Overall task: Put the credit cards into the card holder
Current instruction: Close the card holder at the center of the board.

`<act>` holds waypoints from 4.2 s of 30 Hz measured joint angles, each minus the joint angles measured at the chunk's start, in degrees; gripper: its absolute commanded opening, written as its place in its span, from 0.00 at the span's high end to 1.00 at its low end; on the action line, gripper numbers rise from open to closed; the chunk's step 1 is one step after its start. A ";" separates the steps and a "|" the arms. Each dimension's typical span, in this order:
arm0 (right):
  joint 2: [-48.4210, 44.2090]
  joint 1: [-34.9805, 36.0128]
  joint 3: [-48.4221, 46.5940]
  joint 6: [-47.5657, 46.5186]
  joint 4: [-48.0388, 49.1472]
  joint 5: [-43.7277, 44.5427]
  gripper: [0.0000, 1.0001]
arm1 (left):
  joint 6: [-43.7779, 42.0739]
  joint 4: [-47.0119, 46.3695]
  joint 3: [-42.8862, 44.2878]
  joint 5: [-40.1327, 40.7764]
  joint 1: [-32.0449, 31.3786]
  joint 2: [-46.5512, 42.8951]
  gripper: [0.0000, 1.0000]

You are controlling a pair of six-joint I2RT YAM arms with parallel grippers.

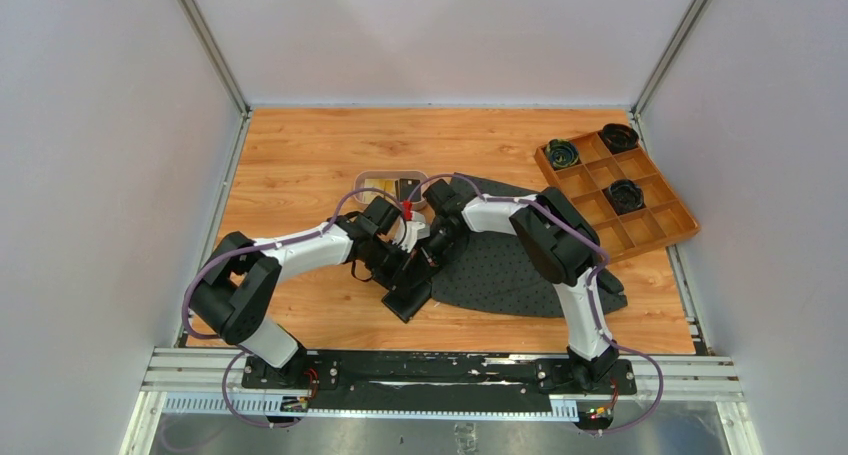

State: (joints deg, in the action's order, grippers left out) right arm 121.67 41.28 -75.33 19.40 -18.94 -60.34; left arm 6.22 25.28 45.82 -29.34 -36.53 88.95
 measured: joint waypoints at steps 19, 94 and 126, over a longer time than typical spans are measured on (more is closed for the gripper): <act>1.11 1.49 -1.11 -2.21 -0.72 -0.52 0.98 | 0.48 0.44 -0.85 -0.48 0.04 -0.63 1.00; 1.18 2.73 -1.36 -3.85 -2.99 0.55 1.00 | 7.72 -3.37 -5.99 5.35 0.85 -8.04 0.92; 1.16 2.97 -1.36 -3.85 -4.20 1.49 1.00 | 13.60 -4.24 -8.63 18.12 -5.99 -14.82 0.77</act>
State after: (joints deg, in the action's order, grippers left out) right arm 122.83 44.25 -76.69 15.55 -23.14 -58.85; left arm 19.81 21.04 37.19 -11.22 -42.52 74.13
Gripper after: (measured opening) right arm 0.004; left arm 0.205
